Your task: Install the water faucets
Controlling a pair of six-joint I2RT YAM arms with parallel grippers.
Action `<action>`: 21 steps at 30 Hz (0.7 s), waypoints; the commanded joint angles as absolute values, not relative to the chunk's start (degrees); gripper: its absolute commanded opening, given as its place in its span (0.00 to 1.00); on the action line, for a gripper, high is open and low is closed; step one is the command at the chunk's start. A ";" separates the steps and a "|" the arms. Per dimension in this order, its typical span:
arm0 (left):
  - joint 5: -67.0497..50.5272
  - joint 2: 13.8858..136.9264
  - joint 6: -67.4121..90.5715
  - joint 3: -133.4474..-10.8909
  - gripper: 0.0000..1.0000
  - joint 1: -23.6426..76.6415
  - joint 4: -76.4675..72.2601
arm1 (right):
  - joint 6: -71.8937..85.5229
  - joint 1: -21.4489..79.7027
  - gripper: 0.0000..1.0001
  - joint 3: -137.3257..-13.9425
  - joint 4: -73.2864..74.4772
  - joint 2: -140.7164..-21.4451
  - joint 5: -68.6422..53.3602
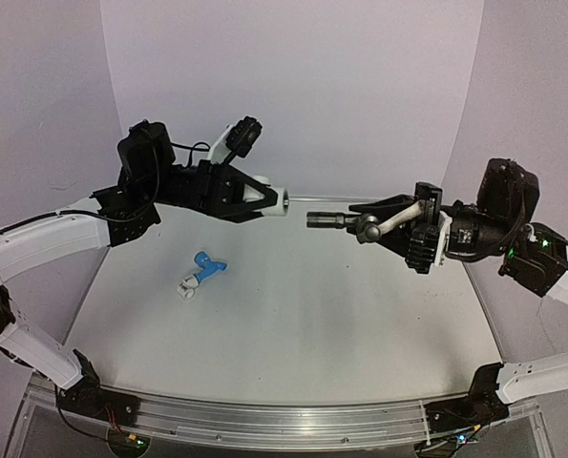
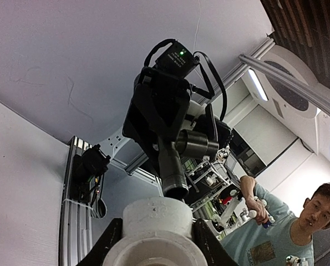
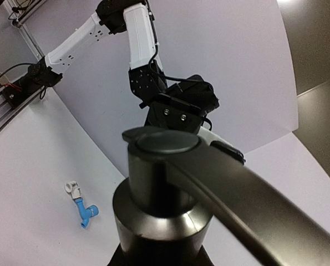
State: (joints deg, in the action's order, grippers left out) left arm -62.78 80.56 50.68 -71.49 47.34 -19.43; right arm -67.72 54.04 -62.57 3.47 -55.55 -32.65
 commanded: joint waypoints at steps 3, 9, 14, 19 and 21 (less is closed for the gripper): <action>-66.42 81.09 58.29 -72.29 0.00 47.06 -29.57 | -76.73 57.68 0.00 -63.52 -3.68 -55.19 -28.01; -67.68 81.90 59.94 -71.94 0.00 47.09 -30.50 | -79.40 59.45 0.00 -62.23 -6.39 -55.75 -24.42; -68.15 82.12 60.27 -72.03 0.00 47.27 -30.01 | -81.53 60.25 0.00 -62.19 -6.90 -56.71 -22.05; -67.86 82.35 59.74 -72.41 0.00 48.33 -28.49 | -83.78 61.11 0.00 -61.70 -6.99 -57.41 -20.03; -67.96 82.56 58.49 -73.20 0.00 48.93 -26.31 | -84.24 61.49 0.00 -61.83 -7.10 -57.79 -19.04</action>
